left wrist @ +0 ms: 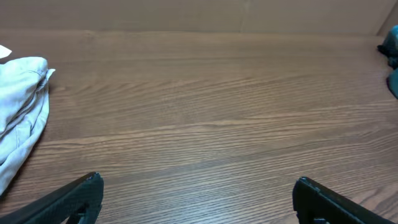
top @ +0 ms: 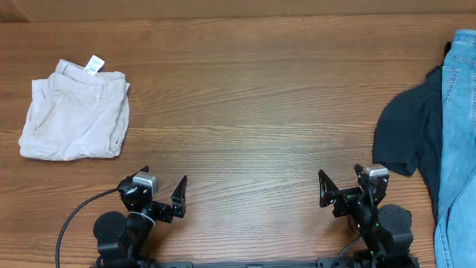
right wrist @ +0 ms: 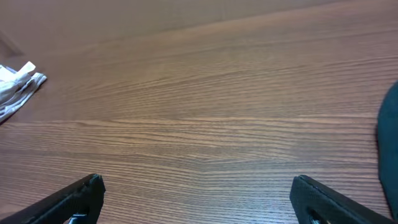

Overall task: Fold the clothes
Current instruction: 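Move the right gripper toward the black t-shirt on the right pile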

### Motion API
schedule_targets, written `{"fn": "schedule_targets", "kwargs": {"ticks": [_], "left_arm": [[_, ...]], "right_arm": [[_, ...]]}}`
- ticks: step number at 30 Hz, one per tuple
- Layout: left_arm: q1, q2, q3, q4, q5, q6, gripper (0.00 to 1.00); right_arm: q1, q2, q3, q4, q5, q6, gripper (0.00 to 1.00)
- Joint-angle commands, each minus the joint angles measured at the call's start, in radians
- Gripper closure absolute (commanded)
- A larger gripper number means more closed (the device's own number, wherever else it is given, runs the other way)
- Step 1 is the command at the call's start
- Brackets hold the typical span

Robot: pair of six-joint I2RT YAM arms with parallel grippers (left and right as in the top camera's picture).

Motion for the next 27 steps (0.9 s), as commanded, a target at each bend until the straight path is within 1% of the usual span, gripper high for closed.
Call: {"fn": "schedule_targets", "kwargs": {"ticks": [1,19,20,21,22,24,25,27], "left_arm": [[-0.008,-0.011,-0.007,0.003,0.007,-0.006,0.0],[-0.008,-0.011,-0.007,0.003,0.007,-0.006,0.0],[-0.008,-0.011,-0.007,0.022,0.018,-0.007,0.0],[-0.008,-0.011,-0.007,0.03,0.048,-0.021,0.0],[-0.008,-0.011,-0.007,0.024,0.093,-0.045,0.0],[-0.008,-0.011,-0.007,0.003,0.201,-0.092,0.0],[-0.008,-0.011,-0.007,0.001,0.248,-0.112,0.0],[-0.008,-0.011,-0.004,-0.009,0.309,-0.151,0.0]], "right_arm": [[-0.006,-0.011,-0.007,-0.008,-0.003,0.0,0.0],[-0.006,-0.011,-0.007,-0.008,-0.003,0.0,0.0],[-0.006,-0.011,-0.007,0.026,-0.001,0.0,0.0],[-0.006,-0.011,-0.007,0.064,-0.041,0.003,0.0],[-0.006,-0.011,-0.007,0.089,-0.125,0.027,0.0],[-0.006,-0.011,-0.007,0.101,-0.369,0.107,0.0],[-0.006,-0.011,-0.007,0.108,-0.427,0.114,0.0],[-0.006,-0.011,-0.007,0.11,-0.453,0.146,0.0]]}}
